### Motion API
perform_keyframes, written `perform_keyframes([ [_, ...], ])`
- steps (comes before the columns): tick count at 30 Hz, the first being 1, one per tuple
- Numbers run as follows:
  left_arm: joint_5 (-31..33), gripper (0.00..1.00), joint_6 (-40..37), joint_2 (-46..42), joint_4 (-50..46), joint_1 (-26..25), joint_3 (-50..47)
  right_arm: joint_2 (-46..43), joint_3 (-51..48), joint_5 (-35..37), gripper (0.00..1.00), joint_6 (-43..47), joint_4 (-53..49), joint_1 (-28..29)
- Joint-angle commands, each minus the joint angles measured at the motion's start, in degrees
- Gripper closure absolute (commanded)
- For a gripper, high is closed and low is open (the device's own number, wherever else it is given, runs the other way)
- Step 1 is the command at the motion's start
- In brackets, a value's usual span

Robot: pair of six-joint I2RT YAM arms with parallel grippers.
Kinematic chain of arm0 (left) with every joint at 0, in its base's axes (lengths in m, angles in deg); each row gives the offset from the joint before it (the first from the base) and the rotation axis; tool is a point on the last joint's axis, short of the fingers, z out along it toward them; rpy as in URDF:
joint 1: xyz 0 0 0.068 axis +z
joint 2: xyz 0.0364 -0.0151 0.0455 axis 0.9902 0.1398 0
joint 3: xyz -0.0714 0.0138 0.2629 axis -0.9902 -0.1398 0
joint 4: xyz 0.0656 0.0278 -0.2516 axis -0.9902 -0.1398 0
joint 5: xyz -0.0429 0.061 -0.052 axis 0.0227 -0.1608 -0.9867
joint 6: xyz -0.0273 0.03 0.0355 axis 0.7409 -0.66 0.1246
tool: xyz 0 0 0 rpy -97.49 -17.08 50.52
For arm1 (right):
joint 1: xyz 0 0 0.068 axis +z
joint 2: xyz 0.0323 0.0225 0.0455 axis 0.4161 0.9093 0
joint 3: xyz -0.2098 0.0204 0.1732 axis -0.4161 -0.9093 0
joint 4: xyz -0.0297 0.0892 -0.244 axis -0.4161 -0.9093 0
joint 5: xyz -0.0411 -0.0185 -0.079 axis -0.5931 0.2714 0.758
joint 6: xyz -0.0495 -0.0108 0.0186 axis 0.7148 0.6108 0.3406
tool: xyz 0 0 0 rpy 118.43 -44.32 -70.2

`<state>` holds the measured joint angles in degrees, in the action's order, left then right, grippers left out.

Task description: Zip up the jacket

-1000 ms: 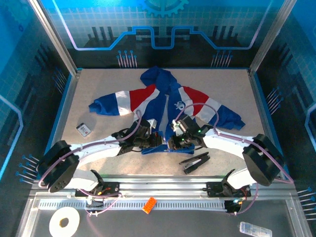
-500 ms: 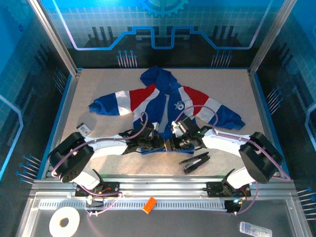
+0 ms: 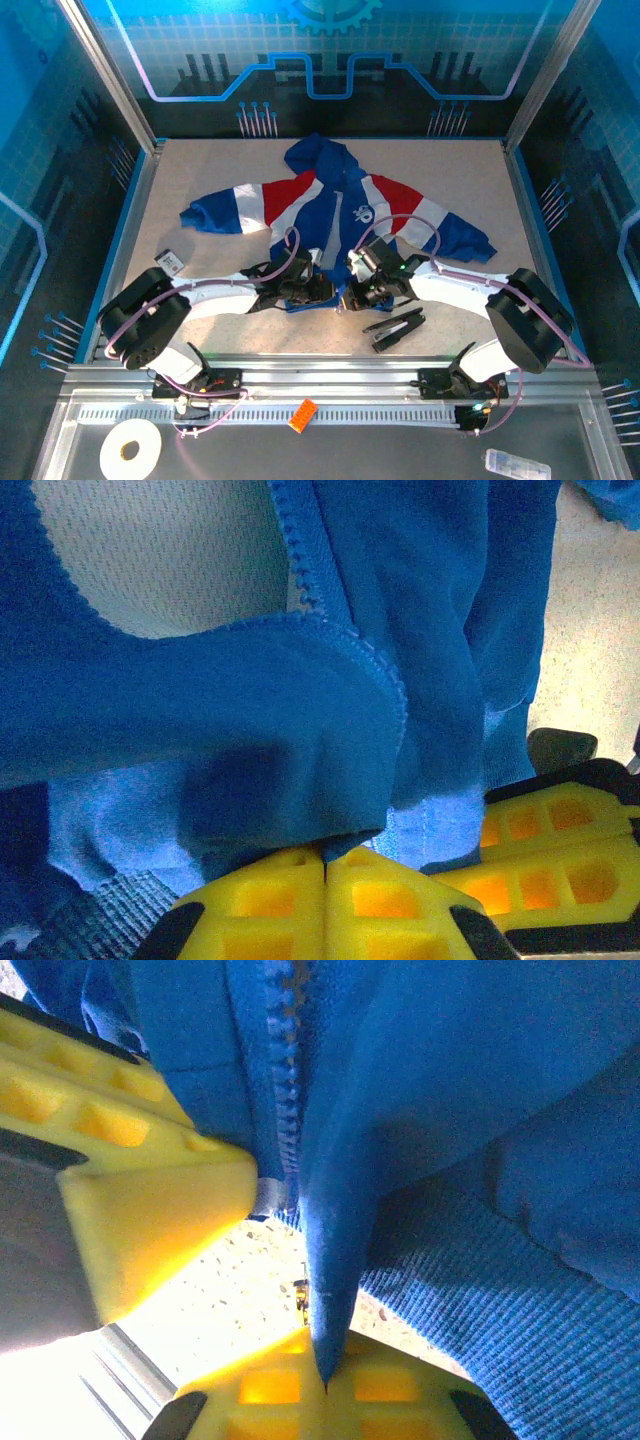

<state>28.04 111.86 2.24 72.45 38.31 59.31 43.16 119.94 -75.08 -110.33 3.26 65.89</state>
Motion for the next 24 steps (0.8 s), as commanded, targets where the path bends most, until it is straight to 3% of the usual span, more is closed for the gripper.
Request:
perform_keyframes([
  [1, 0.4, 1.0, -0.39, -3.13, -1.97, 0.2, -1.27, -2.38, 2.38, 0.4, 1.0, 2.1, -3.02, 0.67],
  [14, 1.99, 1.0, -3.88, -20.72, -11.58, 5.21, -4.24, -10.37, 7.15, -1.31, 1.0, 9.93, 0.91, 0.73],
  [24, -0.57, 1.0, -0.69, -25.05, -5.88, 7.27, -8.71, -12.37, 0.88, -12.9, 1.0, 11.33, 16.49, 0.76],
])
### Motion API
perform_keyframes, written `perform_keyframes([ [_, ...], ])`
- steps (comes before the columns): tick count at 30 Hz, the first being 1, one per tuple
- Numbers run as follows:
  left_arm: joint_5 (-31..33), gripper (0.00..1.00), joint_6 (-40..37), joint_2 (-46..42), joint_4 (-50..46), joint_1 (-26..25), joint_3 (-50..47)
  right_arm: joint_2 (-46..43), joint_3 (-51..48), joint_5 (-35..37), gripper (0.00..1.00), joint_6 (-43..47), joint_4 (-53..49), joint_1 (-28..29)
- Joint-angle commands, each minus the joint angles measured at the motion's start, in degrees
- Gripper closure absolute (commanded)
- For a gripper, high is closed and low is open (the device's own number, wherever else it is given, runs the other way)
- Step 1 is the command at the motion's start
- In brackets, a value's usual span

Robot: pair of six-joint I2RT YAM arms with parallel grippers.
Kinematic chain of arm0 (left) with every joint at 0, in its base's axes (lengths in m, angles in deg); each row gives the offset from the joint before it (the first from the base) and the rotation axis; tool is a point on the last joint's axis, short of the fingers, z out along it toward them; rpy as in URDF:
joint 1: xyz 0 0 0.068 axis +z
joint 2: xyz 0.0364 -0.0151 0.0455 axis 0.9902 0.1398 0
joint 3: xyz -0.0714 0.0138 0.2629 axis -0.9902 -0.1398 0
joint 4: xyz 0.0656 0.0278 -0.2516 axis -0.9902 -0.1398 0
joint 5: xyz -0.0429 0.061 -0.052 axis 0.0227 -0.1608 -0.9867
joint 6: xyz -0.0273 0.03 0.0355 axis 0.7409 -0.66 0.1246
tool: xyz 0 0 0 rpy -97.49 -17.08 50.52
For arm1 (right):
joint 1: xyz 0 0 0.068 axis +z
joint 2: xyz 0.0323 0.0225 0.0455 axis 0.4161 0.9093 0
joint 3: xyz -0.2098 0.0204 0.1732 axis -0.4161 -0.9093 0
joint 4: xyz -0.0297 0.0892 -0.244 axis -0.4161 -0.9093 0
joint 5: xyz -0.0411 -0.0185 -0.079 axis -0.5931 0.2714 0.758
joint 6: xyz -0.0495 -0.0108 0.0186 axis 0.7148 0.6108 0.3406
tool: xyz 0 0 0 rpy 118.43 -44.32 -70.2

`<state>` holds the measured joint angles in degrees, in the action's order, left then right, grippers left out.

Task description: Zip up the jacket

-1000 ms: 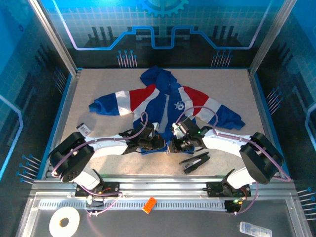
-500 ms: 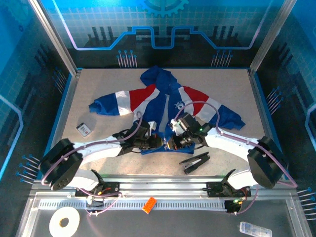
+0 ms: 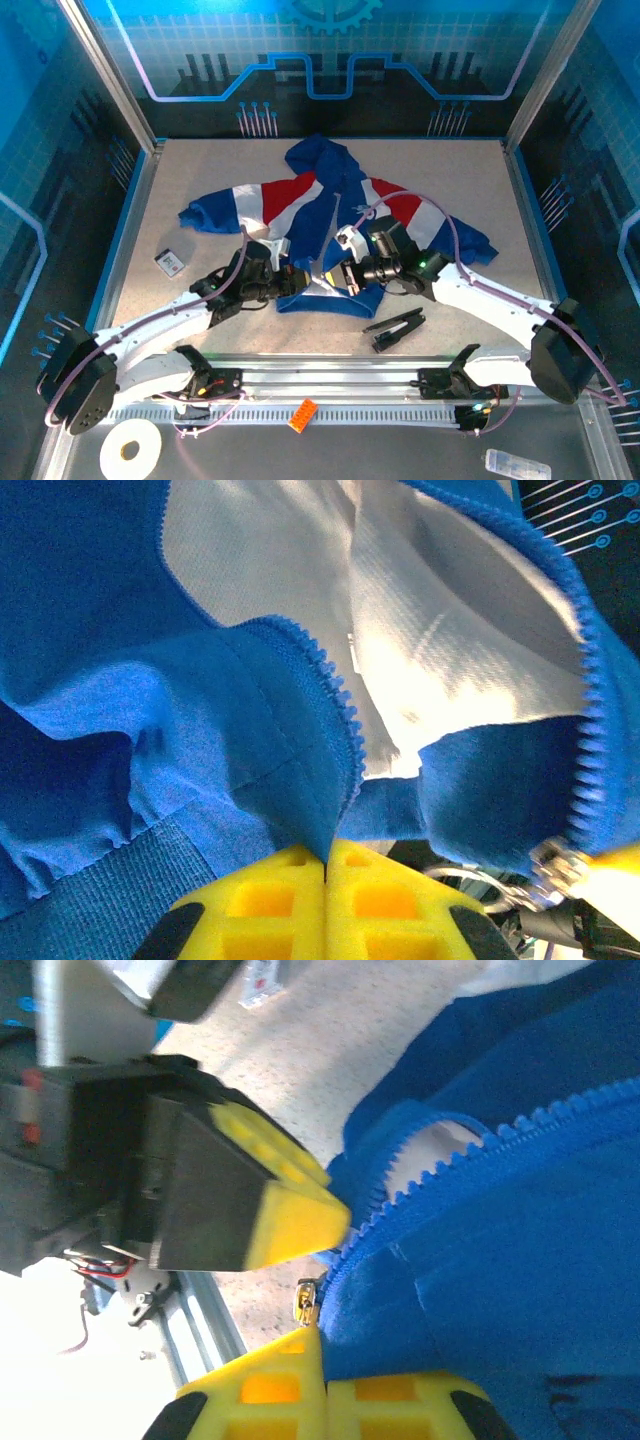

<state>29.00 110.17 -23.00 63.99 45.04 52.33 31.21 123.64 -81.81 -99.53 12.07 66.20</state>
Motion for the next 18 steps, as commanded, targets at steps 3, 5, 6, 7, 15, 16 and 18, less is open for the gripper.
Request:
perform_keyframes([
  [3, -2.74, 1.0, 1.88, 2.38, 4.36, 0.54, -1.85, 0.65, -5.24, -6.9, 1.0, -0.82, 12.02, 0.41],
  [5, -3.38, 1.0, 2.49, 3.69, 6.01, 0.51, -2.08, 1.75, -6.77, -6.77, 1.0, -0.72, 14.11, 0.32],
  [6, -3.67, 1.0, 2.92, 4.47, 7.11, 0.46, -2.27, 2.29, -7.64, -7.08, 1.0, -0.75, 15.35, 0.16],
  [7, -3.95, 1.0, 3.31, 5.23, 8.09, 0.45, -2.5, 3.19, -8.74, -7.73, 1.0, -1.08, 17.51, -0.07],
  [15, -4.57, 1.0, 7.74, 15.64, 17.17, -1.71, -3.01, 13.41, -16.65, -14.22, 1.0, -13.43, 43.17, -3.86],
  [16, -4.69, 1.0, 8.16, 16.4, 18.2, -1.85, -3.0, 14.44, -16.86, -13.9, 1.0, -14.07, 43.98, -4.11],
  [18, -5.11, 1.0, 8.44, 17.7, 19.12, -1.99, -2.5, 16.11, -16.63, -12.22, 0.99, -14.47, 42.76, -4.45],
])
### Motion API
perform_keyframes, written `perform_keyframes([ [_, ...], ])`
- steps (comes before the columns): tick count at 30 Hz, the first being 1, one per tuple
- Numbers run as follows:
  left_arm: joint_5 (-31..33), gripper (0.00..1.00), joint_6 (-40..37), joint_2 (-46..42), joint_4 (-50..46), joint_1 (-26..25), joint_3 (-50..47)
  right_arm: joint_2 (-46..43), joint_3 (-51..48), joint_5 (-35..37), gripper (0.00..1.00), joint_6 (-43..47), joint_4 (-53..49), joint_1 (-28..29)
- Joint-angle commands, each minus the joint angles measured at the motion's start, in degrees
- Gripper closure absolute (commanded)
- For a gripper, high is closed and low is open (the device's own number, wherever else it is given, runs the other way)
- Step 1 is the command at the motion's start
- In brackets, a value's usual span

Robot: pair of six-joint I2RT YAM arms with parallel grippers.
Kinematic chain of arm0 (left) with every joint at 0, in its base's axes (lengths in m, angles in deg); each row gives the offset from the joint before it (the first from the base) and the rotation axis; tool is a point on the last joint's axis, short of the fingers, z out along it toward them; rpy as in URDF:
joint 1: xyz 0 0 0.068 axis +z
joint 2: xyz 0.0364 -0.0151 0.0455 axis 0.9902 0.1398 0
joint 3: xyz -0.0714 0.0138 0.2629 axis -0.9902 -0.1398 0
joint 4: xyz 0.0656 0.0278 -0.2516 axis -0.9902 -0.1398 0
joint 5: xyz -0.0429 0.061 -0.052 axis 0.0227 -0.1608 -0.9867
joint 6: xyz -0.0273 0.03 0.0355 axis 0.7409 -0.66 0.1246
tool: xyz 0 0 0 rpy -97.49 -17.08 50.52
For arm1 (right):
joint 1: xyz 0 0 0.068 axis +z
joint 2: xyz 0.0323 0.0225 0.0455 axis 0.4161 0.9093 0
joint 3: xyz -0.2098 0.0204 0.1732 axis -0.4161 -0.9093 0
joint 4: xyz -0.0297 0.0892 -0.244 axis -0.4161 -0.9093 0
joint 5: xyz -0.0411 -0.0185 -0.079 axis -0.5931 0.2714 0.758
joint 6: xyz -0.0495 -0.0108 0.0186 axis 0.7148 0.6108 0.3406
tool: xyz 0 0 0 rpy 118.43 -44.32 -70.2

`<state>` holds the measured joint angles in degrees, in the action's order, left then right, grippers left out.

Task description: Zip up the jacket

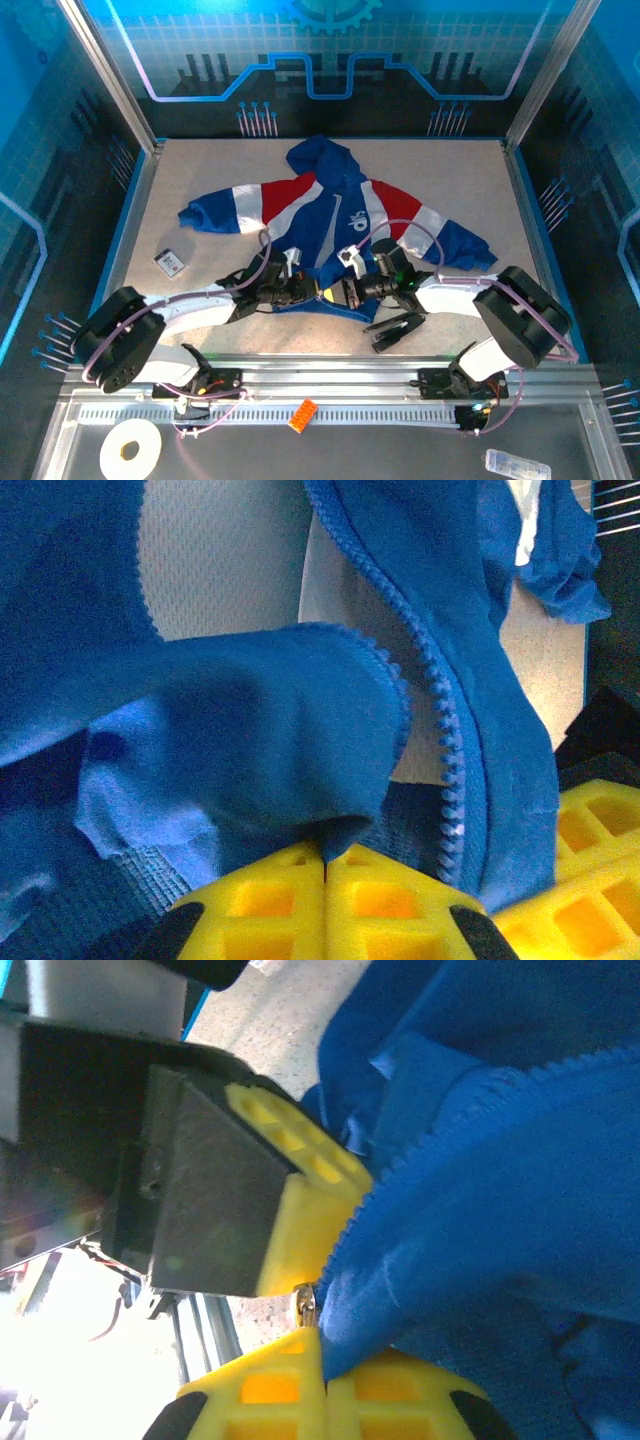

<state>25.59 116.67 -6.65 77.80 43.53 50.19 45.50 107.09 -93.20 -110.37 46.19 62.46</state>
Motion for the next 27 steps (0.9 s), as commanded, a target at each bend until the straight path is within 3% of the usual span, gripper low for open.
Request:
perform_keyframes([
  [1, -1.84, 1.0, 1.81, 1.78, 5.2, -0.49, 0.01, 2.5, 0.3, 0.32, 0.96, -3.36, 6.85, -0.74],
  [5, -1.83, 1.0, 1.09, 2.64, 3.89, -0.48, 0.72, 2.86, 1.91, 5.62, 0.76, -1.09, -2.34, -0.78],
  [9, -1.95, 1.0, 0.79, 3.88, 3.34, -0.49, 0.83, 0.87, 2.25, 7.18, 0.66, 0.86, -7.39, -0.86],
  [15, -2.26, 1.0, 0.77, 5.37, 4.13, -0.47, 0.97, -0.11, 2.45, 1.42, 0.67, 2.86, -5.98, -0.89],
  [21, -2.31, 1.0, -0.1, 5.55, 2.88, -0.39, 1.95, 2.69, 3.86, -0.05, 0.84, 2.96, -5.85, -0.87],
  [27, -1.74, 1.0, -0.52, 4.24, 1.2, -0.18, 2.07, 3.32, 5.21, 0.32, 0.8, 4.55, -9.28, -0.69],
])
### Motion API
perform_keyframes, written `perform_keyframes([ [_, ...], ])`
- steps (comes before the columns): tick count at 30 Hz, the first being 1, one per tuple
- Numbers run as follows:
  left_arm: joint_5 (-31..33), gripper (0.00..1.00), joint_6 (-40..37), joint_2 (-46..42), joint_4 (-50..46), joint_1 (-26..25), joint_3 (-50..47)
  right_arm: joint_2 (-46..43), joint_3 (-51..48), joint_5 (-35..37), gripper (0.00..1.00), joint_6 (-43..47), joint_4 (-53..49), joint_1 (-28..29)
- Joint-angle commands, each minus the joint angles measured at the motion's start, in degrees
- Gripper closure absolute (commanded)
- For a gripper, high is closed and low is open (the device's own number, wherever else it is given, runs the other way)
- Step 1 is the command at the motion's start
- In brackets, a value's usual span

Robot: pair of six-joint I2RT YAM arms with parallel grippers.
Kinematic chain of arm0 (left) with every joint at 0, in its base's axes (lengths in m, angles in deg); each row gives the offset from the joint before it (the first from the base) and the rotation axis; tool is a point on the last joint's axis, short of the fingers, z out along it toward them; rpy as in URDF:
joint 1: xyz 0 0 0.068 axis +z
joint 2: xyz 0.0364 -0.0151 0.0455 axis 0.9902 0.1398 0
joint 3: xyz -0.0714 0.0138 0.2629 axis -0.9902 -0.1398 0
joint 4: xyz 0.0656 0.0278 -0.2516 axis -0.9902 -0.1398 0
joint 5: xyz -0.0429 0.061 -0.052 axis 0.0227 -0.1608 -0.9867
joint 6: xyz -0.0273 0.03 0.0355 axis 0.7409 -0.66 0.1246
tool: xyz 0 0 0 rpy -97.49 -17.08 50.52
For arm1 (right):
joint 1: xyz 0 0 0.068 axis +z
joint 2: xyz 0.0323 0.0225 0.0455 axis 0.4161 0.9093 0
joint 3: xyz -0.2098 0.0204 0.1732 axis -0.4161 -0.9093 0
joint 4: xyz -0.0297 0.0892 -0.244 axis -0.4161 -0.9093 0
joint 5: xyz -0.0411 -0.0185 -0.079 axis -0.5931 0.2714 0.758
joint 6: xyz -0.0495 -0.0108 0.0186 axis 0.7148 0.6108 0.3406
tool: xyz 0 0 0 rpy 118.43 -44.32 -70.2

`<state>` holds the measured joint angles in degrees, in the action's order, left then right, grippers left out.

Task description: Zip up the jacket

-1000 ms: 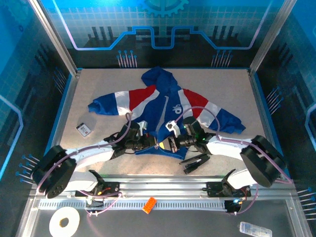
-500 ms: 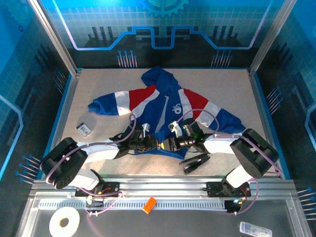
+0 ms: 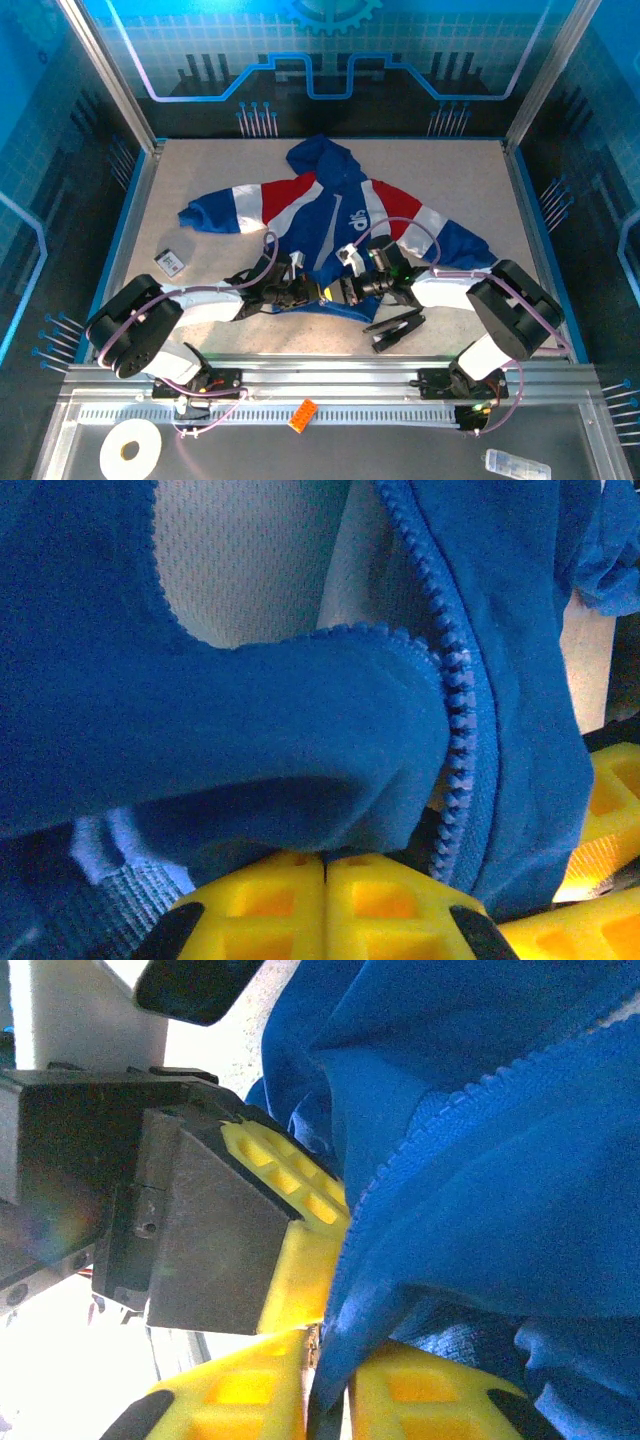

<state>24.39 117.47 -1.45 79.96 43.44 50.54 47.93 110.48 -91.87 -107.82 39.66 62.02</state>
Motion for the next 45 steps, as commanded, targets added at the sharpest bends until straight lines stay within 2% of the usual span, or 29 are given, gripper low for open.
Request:
perform_keyframes([
  [1, -0.49, 1.0, -1.41, -1.1, -1.26, -0.12, 1.7, 1.11, 2.06, -1.13, 0.82, 2.5, -3.03, -0.22],
  [4, -0.32, 1.0, -1.49, -1.27, -1.55, 0.09, 1.79, 2.02, 2.16, -1.99, 0.96, 3.68, -5.15, 0.01],
  [6, -0.28, 1.0, -1.61, -1.23, -1.79, 0.04, 2.01, 2.09, 1.61, -2.32, 1.0, 3.62, -4.6, 0.09],
  [15, -0.4, 1.0, -3.71, -5.21, -5.19, 1.12, 3.17, -3.77, 0.13, -1.97, 1.0, 4.73, -2.5, -0.24],
  [20, -0.45, 1.0, -7.33, -14.76, -8.91, 3.51, 3.19, -10.99, 1.15, -3.86, 1.0, 7.55, -0.48, -0.43],
  [23, -0.45, 1.0, -9.58, -21.24, -9.83, 4.69, 3.23, -15.38, 1.67, -2.55, 1.0, 10.61, 0.22, -0.43],
  [28, -0.71, 1.0, -12.21, -28.43, -8.18, 4.97, 3.22, -17.44, 3.02, -0.57, 1.0, 15.69, 0.14, -0.56],
  [37, -1.68, 1.0, -9.33, -27.41, -3.64, 4.36, 3.02, -16.32, 0.82, 3.54, 1.0, 15.22, 10.28, -0.43],
  [45, -1.54, 1.0, -8.97, -27.36, -0.21, 3.23, 1.54, -16.33, 1.2, 3.99, 1.0, 14.65, 9.04, -0.43],
])
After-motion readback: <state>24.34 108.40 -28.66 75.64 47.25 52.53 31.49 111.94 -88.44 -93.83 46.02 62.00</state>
